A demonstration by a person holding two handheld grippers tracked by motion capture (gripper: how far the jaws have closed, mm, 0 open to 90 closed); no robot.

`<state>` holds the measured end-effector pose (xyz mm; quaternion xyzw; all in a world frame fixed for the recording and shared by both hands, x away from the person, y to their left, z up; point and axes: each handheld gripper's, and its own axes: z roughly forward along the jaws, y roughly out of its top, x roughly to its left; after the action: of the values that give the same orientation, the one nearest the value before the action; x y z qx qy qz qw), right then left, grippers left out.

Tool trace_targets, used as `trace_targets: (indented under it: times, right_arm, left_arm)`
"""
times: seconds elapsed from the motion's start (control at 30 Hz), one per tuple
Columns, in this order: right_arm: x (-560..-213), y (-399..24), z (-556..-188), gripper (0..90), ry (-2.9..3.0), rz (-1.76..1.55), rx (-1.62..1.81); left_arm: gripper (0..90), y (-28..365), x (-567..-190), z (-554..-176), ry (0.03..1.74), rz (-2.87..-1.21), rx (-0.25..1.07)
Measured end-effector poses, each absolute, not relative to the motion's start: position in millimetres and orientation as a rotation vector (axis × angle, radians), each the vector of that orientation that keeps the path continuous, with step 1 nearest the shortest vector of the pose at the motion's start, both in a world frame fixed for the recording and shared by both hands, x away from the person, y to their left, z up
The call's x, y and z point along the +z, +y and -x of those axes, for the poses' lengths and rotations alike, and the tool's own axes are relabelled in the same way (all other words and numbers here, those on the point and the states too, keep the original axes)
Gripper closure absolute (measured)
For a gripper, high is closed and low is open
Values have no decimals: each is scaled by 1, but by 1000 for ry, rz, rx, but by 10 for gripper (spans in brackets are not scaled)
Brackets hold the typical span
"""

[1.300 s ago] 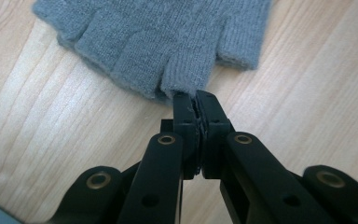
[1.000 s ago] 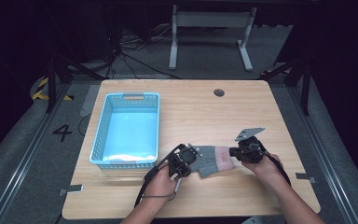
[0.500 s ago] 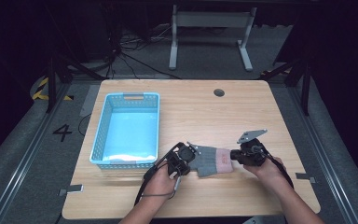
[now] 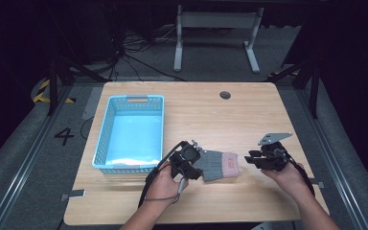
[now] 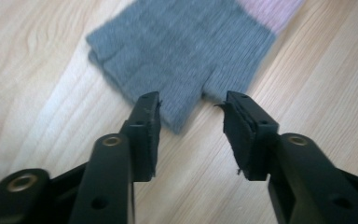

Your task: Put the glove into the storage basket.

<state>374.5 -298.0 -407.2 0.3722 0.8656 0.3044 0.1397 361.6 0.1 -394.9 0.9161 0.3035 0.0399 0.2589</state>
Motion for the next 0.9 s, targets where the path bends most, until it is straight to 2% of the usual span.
trace_targets:
  times: [0.17, 0.53, 0.9]
  right_arm:
    - [-403, -304, -371, 665, 2476, -1106, 892]
    - [-398, -316, -361, 647, 2438, -1142, 915]
    - [-399, -319, -354, 634, 2438, -1161, 926]
  left_arm:
    - [566, -3, -388, -366, 807, -2442, 87]
    - [439, -20, -387, -380, 829, -2400, 141]
    - [334, -36, -404, -397, 882, -2443, 96]
